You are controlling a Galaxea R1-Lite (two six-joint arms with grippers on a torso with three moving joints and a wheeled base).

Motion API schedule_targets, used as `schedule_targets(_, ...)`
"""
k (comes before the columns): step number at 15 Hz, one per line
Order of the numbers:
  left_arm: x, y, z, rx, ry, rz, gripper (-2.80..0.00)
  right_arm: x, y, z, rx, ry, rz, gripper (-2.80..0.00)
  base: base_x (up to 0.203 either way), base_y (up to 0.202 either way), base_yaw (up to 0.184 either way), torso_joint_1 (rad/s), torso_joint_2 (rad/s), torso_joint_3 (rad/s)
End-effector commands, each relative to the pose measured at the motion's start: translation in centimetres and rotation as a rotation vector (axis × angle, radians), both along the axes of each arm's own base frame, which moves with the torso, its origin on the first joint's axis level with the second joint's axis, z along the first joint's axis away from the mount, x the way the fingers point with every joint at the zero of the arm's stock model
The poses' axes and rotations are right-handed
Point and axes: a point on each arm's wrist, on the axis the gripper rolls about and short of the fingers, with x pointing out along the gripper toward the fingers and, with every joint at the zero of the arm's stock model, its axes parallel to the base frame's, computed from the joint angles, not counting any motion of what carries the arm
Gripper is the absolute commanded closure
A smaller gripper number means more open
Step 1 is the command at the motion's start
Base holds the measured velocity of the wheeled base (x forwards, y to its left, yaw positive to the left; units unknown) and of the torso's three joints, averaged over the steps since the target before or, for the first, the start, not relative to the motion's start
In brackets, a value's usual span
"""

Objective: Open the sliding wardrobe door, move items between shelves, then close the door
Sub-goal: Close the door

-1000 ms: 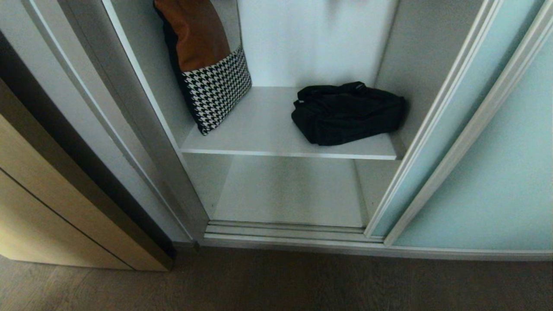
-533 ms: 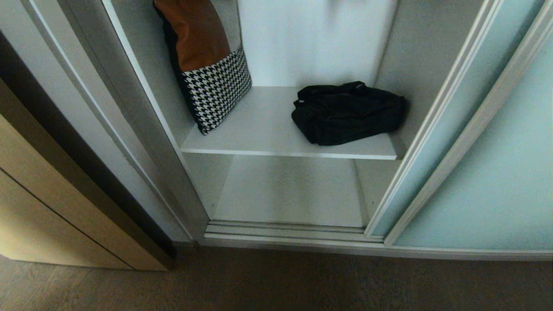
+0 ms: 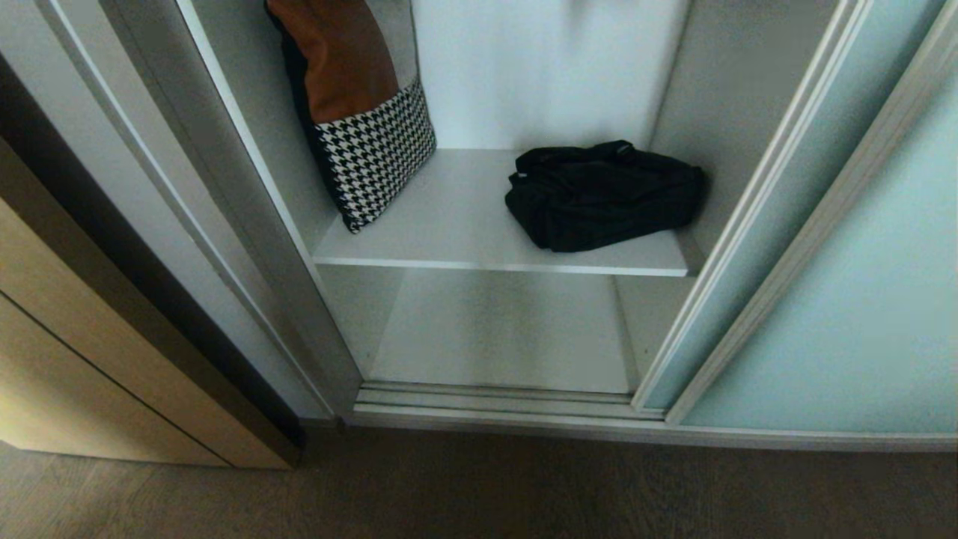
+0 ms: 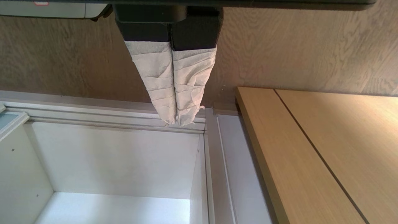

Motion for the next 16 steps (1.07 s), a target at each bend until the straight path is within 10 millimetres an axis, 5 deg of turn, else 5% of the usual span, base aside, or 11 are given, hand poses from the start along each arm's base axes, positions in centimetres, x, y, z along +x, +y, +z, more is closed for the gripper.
schedule_targets(1,0.0,0.0,0.0,0.000,0.001,0.000,0.00,2.4,-2.3,-1.2,0.059,0.070,0.005,0.00,0.000,0.000,0.000,0.000,0.00,0.000)
schedule_targets(6,0.0,0.0,0.0,-0.001,0.001,0.000,0.00,5.7,-6.1,-2.4,0.274,0.125,0.106,0.00,0.000,0.000,0.000,0.000,0.00,0.000)
schedule_targets(16,0.0,0.0,0.0,-0.001,0.001,0.000,0.00,11.2,-9.0,-4.7,0.330,0.130,0.153,0.00,0.000,0.000,0.000,0.000,0.00,0.000)
